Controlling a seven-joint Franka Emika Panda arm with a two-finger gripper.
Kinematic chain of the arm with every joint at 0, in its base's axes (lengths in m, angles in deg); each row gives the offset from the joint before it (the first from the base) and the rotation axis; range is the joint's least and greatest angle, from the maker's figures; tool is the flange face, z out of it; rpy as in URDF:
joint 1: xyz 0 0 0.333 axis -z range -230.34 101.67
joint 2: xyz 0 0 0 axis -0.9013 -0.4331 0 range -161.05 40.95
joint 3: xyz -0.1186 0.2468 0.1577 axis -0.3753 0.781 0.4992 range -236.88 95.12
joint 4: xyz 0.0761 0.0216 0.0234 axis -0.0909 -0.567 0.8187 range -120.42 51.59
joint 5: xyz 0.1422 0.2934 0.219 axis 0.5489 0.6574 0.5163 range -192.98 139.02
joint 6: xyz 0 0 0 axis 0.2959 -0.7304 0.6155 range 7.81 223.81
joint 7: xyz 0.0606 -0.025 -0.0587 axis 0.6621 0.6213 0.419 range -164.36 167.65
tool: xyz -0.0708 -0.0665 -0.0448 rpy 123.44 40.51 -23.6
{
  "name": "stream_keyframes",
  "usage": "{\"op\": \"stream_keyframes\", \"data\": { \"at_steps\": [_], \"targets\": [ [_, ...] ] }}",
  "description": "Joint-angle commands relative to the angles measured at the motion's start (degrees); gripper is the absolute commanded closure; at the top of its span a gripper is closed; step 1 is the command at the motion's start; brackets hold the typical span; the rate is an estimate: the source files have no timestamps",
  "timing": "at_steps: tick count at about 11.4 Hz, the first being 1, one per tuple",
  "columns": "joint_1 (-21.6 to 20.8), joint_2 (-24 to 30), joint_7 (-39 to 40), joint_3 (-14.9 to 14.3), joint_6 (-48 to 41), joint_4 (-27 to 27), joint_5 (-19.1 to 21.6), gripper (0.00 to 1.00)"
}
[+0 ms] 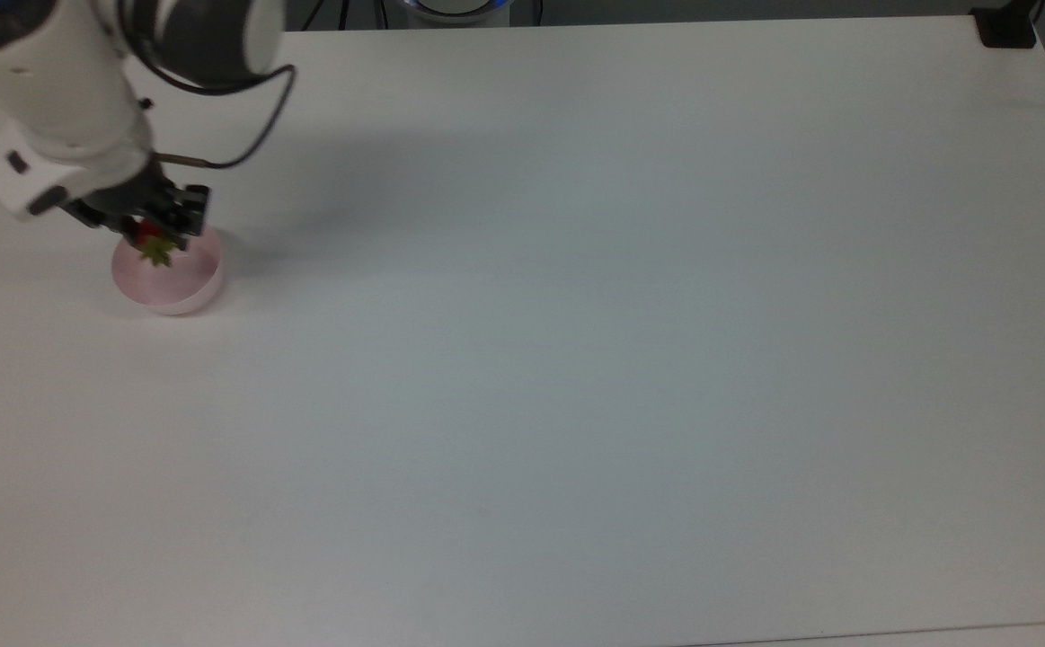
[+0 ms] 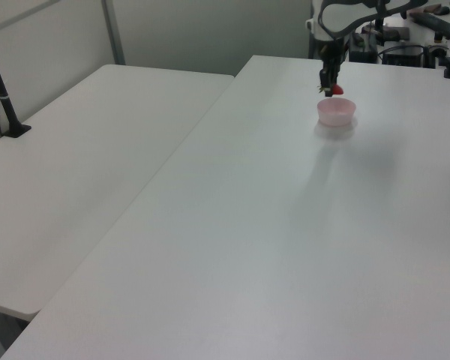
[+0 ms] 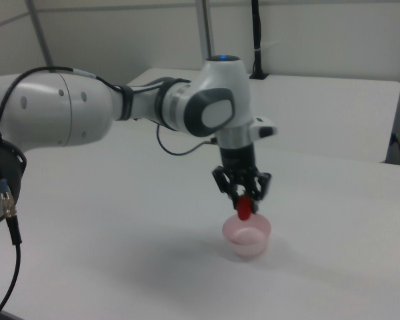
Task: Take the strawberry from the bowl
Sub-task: 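Lift the held strawberry up out of the pink bowl, then carry the strawberry beside the bowl and lower it onto the table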
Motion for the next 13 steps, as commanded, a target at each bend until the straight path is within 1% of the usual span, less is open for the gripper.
{"op": "stream_keyframes", "data": {
  "at_steps": [1,2,3,5,6,7,8,9,10,11,12,13],
  "targets": [
    [7.8,-1.5,8.8,-0.2,0.6,0.0,-2.1,0.52],
    [10.1,-2.5,8.8,-0.2,4.3,-0.6,-3.0,0.52],
    [11.5,-4.0,8.8,-0.2,7.4,-1.2,-3.4,0.52],
    [13.4,-6.9,8.6,-0.2,11.2,-1.3,-6.6,0.52],
    [13.5,-7.5,8.6,-0.2,12.0,-1.4,-7.1,0.49],
    [13.7,-7.5,8.4,-0.2,11.8,-1.3,-7.0,0.23],
    [13.7,-6.6,7.9,-0.2,11.3,-1.3,-6.8,0.0],
    [13.3,-4.3,7.7,0.2,10.1,-1.1,-6.3,0.0],
    [13.1,-1.4,7.8,0.8,6.4,-0.9,-5.8,0.0],
    [12.3,2.1,7.8,2.0,1.9,-0.9,-4.8,0.0],
    [11.6,5.5,5.9,3.8,-2.5,-0.8,-2.2,0.0],
    [10.3,8.6,2.4,5.5,-6.4,-0.8,-0.9,0.0]
  ]
}}
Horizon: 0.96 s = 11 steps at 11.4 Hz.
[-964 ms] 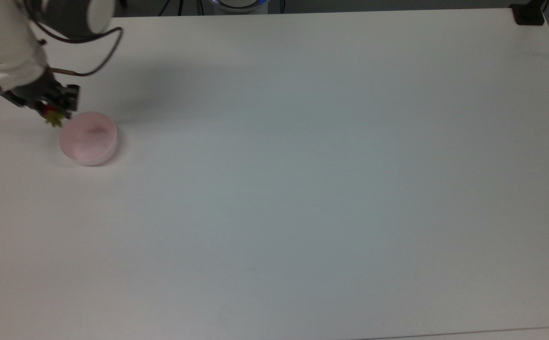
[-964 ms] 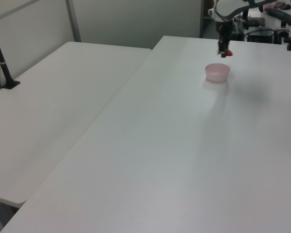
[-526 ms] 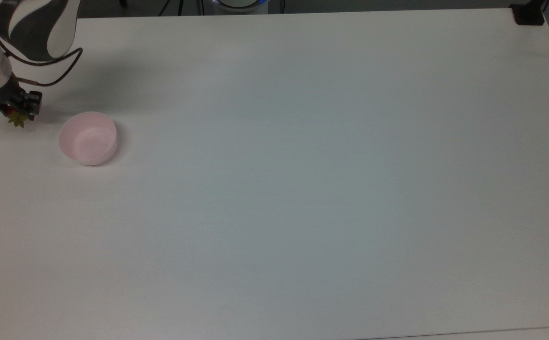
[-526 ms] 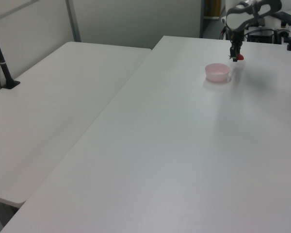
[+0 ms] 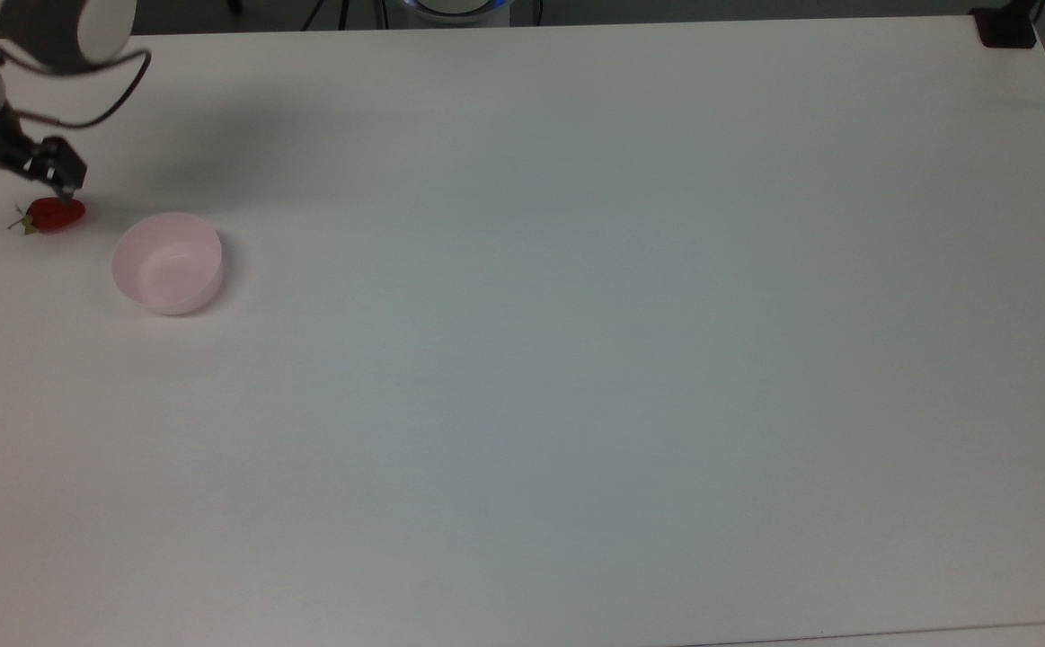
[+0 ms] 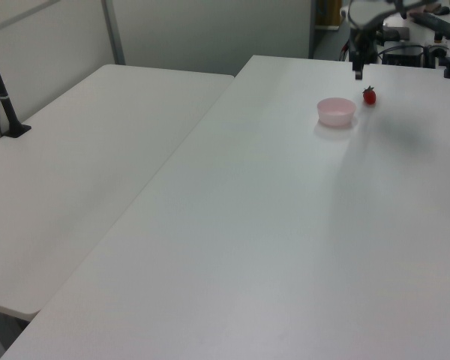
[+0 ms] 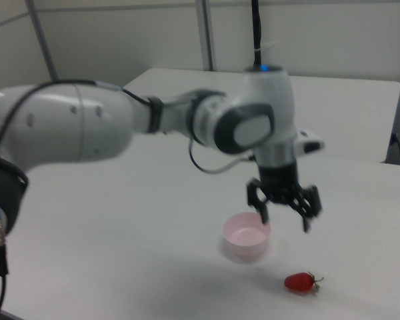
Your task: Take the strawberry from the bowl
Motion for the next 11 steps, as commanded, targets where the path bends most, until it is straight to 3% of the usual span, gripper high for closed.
{"op": "stream_keyframes", "data": {
  "at_steps": [1,5,9,11],
  "targets": [
    [-4.9,11.1,-9.2,4.6,-10.9,-2.5,3.0,0.0],
    [-17.7,16.1,-28.1,5.6,-15.4,-2.5,2.5,0.0],
    [-24.7,24.7,-33.0,4.1,-21.0,-6.2,3.2,0.0],
    [-28.5,26.3,-35.8,1.5,-21.3,-7.2,3.1,0.0]
  ]
}}
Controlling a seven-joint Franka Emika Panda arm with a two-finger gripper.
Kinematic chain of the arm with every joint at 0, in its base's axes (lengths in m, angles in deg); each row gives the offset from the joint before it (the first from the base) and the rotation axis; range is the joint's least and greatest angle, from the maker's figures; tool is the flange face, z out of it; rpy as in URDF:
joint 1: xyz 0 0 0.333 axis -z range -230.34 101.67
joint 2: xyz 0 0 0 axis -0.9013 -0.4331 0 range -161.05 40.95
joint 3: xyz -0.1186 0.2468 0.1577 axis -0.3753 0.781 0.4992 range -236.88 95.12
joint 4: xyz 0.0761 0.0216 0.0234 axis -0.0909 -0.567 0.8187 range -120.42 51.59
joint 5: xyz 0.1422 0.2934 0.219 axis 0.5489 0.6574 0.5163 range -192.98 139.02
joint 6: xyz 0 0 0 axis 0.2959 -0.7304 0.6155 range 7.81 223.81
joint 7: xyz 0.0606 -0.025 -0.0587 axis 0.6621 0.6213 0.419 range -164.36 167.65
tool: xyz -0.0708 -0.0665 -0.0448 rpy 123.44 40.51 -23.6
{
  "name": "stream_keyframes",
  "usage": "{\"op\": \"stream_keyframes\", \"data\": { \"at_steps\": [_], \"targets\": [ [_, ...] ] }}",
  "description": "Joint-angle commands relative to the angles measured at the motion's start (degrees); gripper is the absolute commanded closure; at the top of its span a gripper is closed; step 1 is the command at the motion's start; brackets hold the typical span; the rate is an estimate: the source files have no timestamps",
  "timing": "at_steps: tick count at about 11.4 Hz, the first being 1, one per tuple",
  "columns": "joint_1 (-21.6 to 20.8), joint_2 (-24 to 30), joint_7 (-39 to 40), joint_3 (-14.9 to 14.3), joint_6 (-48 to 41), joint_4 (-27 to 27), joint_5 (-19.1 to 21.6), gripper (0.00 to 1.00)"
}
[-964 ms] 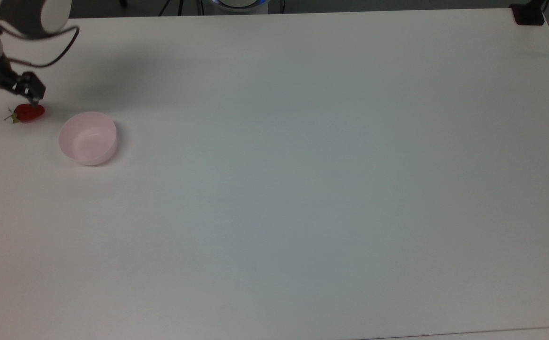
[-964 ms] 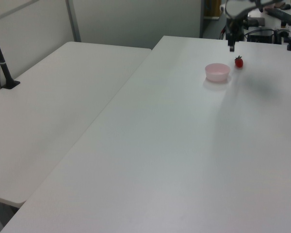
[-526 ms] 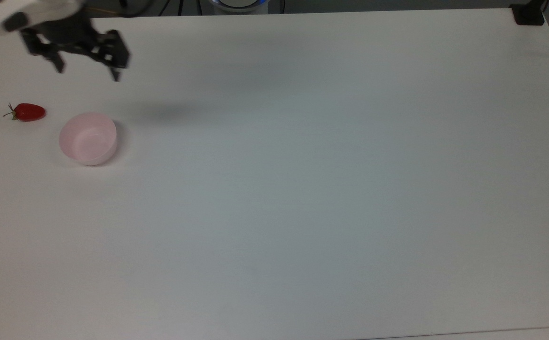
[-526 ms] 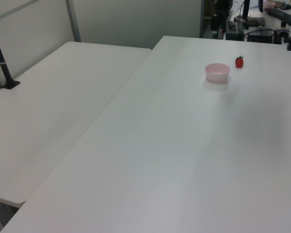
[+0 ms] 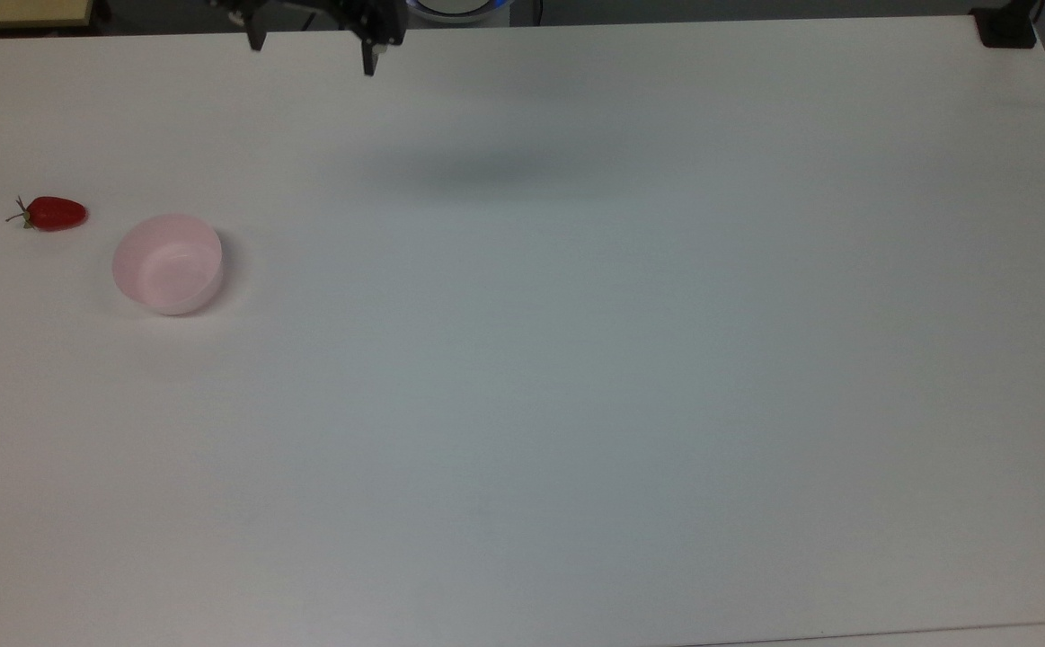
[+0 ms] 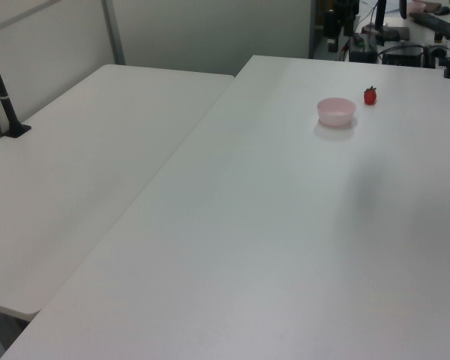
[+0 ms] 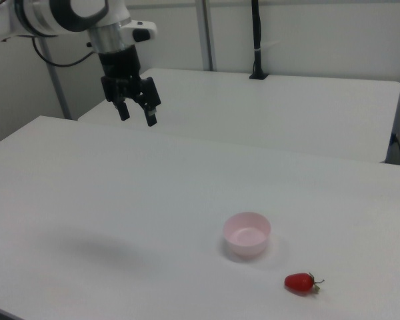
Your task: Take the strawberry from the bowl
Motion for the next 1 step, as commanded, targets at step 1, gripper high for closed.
{"op": "stream_keyframes", "data": {
  "at_steps": [1],
  "targets": [
    [-5.7,3.9,-2.5,-4.6,-1.2,-4.6,0.5,0.0]
  ]
}}
